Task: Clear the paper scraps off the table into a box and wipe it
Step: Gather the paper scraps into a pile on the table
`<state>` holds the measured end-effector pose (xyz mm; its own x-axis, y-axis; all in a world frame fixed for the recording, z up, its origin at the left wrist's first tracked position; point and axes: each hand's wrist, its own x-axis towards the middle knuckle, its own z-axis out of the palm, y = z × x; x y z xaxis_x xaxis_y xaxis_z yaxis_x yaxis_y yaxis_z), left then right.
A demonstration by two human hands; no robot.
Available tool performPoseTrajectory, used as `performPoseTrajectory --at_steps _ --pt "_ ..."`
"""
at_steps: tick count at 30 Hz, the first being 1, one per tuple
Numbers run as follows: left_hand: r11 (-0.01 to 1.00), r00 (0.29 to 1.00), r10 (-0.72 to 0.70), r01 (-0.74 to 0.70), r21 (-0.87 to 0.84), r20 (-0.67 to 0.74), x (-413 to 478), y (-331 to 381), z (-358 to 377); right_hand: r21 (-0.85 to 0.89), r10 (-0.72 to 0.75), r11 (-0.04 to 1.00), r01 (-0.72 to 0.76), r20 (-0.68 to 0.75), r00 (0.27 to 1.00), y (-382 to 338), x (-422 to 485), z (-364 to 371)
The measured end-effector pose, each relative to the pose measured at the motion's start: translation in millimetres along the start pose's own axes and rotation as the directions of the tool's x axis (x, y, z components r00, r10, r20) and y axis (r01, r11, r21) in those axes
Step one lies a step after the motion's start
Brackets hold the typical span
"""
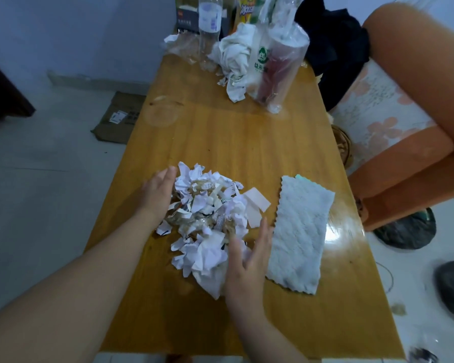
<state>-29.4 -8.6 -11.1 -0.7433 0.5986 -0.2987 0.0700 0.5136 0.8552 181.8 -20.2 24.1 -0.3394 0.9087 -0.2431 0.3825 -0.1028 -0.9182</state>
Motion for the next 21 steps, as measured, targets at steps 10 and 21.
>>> performPoseTrajectory --at_steps 10,21 --pt "0.982 0.989 0.131 -0.12 0.146 -0.072 -2 2 6 -0.704 -0.22 0.704 0.091 -0.094 0.971 34 1 50" --pt "0.963 0.972 0.18 -0.143 0.227 -0.151 -3 -2 10 -0.361 -0.203 0.927 0.106 -0.242 0.949 6 57 30"
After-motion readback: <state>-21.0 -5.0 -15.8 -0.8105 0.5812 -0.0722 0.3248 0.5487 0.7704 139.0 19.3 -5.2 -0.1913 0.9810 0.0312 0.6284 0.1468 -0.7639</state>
